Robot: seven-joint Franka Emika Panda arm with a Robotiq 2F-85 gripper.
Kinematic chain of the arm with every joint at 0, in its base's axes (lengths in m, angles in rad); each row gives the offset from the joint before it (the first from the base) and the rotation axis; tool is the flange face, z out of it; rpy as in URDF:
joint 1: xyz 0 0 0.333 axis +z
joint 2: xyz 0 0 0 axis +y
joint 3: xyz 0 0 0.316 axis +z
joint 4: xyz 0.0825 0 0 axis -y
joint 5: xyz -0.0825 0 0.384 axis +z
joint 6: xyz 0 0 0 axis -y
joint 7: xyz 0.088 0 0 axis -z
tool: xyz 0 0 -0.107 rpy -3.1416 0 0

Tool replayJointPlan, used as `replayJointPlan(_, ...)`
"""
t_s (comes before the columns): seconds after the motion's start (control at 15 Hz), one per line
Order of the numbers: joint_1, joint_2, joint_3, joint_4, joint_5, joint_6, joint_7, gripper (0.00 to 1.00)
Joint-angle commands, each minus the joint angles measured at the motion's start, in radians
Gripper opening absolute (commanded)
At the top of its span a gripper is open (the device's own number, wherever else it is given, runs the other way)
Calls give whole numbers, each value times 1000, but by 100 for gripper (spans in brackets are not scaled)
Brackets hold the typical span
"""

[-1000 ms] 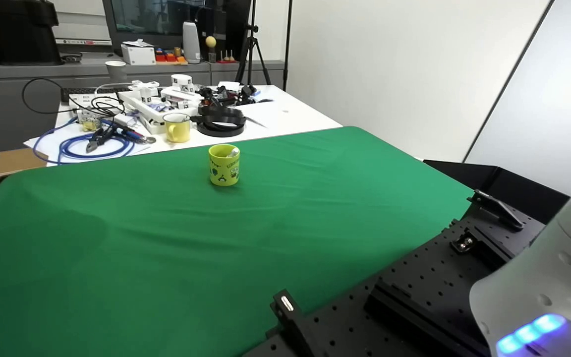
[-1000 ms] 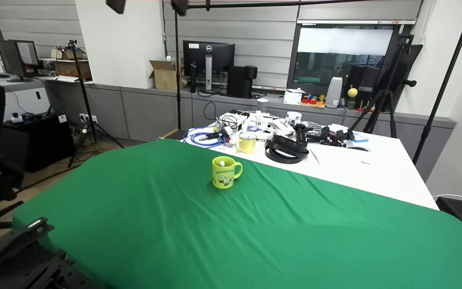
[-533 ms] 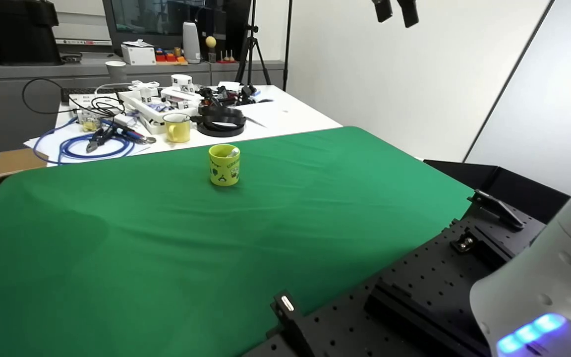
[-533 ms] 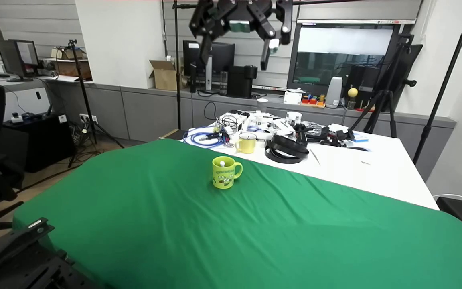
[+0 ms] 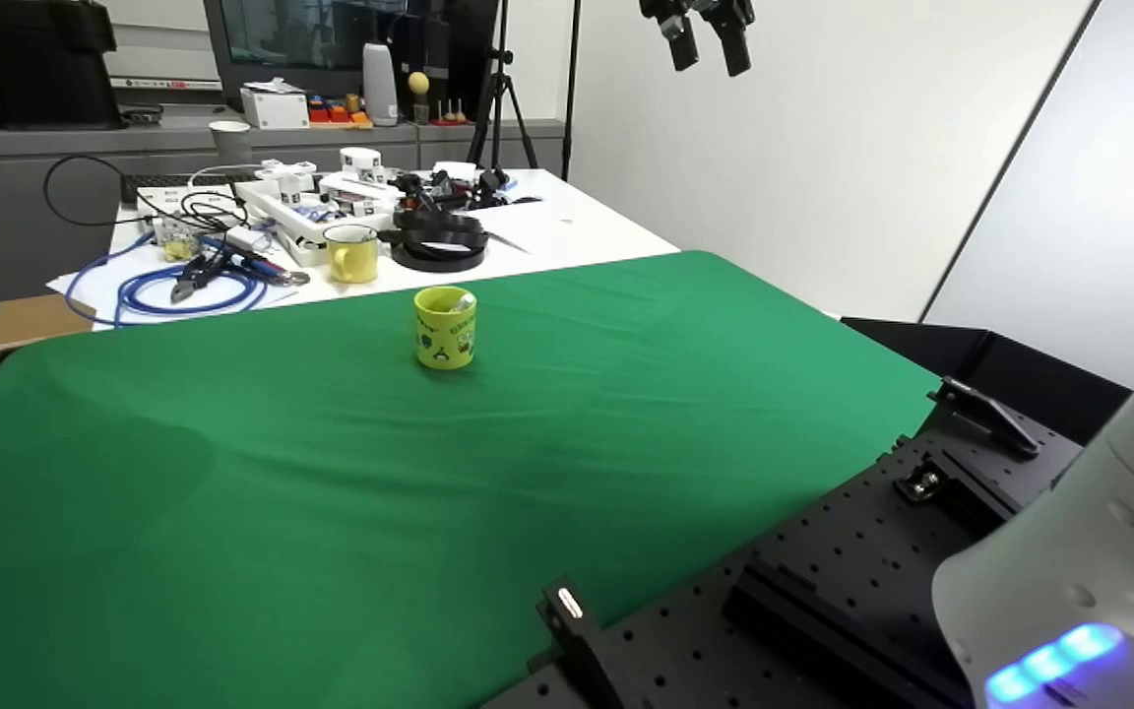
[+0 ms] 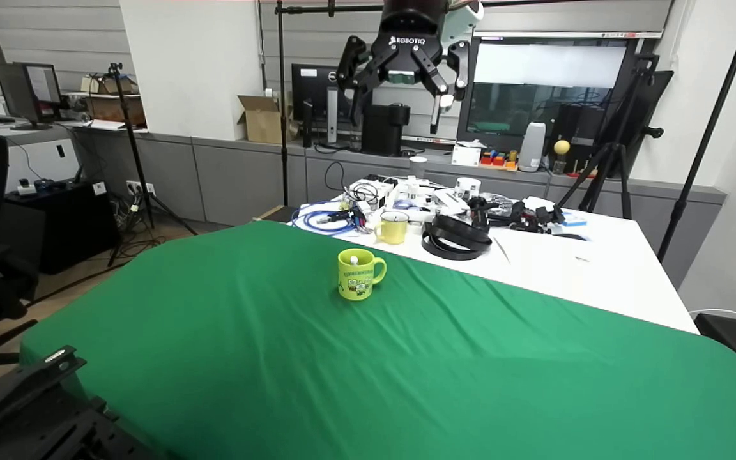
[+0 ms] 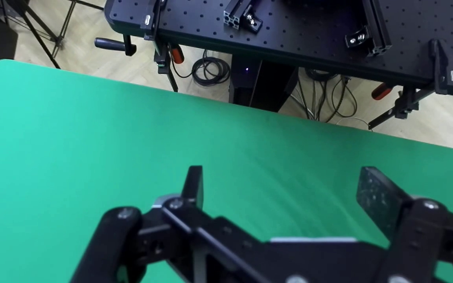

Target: Take the marker out of the mug and put it on the table

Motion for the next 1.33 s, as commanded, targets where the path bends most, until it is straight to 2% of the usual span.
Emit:
replayJointPlan(0.0,-11,-1,11,2,-1,-3,1,100)
replayJointPlan(0.4,-8,17,12,27,-17,-5,-5,100)
replayJointPlan(0.6,-3,136,24,152,-41,-16,-35,100)
replayJointPlan(1.07,24,464,78,524,-52,-64,-75,100)
replayJointPlan(1.27,48,578,104,624,-47,-64,-87,100)
